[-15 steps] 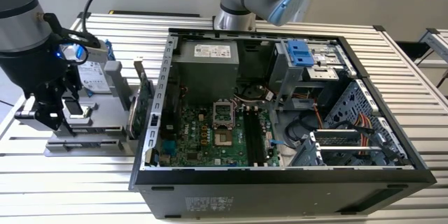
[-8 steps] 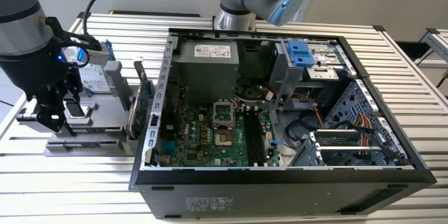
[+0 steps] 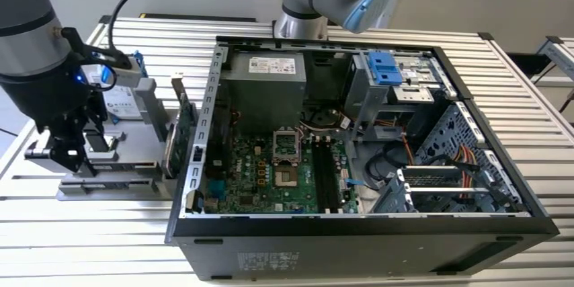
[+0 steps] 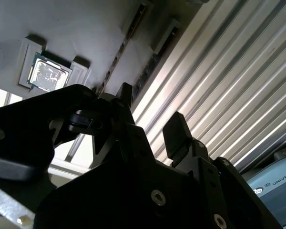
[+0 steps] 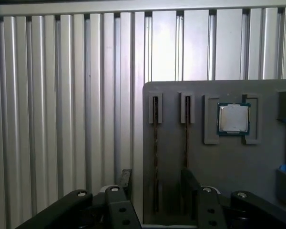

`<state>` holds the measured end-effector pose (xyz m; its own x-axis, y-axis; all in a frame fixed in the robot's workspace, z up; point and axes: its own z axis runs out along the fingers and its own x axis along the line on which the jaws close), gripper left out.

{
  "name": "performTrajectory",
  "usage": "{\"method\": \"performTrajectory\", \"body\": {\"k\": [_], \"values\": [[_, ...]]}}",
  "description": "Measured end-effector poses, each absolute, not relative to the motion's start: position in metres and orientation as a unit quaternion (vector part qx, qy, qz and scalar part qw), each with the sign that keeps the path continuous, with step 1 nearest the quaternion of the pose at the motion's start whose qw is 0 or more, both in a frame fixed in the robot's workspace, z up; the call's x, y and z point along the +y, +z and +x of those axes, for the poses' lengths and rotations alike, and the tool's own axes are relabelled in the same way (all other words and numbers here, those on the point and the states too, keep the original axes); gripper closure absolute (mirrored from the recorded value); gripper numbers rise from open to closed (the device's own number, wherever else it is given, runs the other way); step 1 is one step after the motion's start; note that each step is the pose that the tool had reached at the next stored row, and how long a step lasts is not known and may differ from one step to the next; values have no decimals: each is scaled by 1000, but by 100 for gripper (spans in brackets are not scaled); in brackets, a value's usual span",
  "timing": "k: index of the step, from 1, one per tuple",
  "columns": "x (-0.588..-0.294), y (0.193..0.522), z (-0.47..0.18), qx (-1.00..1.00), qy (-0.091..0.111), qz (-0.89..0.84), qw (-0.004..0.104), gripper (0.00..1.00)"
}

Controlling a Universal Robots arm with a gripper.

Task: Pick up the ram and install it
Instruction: 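Pick up the ram and move it above insertion slot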

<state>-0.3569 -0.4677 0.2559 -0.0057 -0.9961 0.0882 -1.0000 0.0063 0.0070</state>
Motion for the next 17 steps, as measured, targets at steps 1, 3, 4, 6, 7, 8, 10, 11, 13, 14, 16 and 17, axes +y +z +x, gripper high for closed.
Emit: {"method": "performTrajectory", "body": {"k": [1,3,4,6,7,8,10,11,13,14,16,17], "values": [[-468,255,-357,-709,29,704,34,0],[-468,253,-357,-708,29,704,34,0],[-468,253,-357,-708,29,704,34,0],[-468,251,-357,-708,30,704,35,0],[-468,250,-357,-708,30,704,35,0],[-468,249,-357,-708,31,704,36,0],[-468,247,-357,-708,32,704,37,0],[-468,246,-357,-707,33,705,38,0],[-468,244,-357,-706,34,706,39,0],[-468,243,-357,-705,35,707,39,0],[-468,242,-357,-702,36,710,40,0],[-468,241,-357,-702,36,710,41,0]]}}
